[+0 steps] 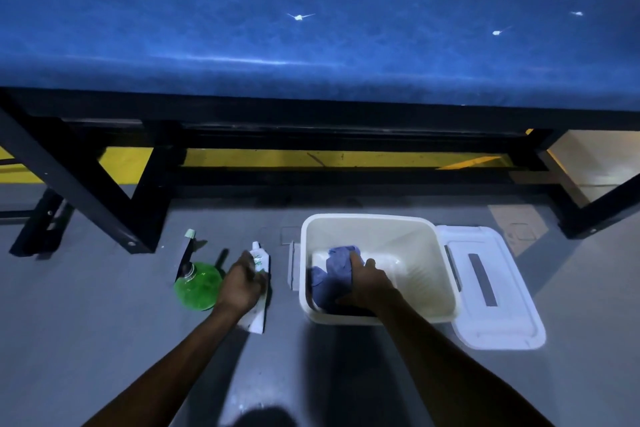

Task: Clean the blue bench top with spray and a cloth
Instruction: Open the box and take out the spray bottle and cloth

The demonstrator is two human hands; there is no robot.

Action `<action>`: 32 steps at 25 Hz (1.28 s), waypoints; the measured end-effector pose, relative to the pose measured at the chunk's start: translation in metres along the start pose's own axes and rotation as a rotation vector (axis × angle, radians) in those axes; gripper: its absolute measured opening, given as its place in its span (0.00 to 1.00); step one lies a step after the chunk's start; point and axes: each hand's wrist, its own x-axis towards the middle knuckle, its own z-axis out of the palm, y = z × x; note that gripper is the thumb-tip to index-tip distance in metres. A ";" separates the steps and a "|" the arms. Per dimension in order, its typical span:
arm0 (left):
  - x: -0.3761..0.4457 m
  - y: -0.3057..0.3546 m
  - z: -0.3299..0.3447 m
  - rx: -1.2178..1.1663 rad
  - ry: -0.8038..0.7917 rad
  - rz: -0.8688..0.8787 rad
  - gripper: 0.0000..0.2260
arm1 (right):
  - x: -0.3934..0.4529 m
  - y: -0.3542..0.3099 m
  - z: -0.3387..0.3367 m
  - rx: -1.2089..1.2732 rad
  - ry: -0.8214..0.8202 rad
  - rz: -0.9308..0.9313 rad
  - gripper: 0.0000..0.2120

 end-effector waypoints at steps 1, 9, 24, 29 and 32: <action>-0.003 0.000 -0.003 -0.082 -0.023 -0.009 0.16 | 0.004 0.004 0.011 0.026 -0.055 0.014 0.42; -0.091 0.043 -0.082 -0.359 -0.258 0.165 0.14 | -0.045 -0.001 -0.094 0.273 0.085 -0.053 0.16; -0.141 -0.063 -0.079 0.051 0.058 0.319 0.29 | -0.150 -0.131 -0.070 0.361 -0.078 -0.333 0.38; -0.153 -0.102 -0.111 0.315 -0.010 0.340 0.28 | -0.156 -0.125 -0.005 0.229 -0.149 -0.377 0.45; -0.161 -0.036 -0.169 0.262 0.379 0.402 0.20 | -0.136 -0.146 0.014 0.333 -0.081 -0.393 0.39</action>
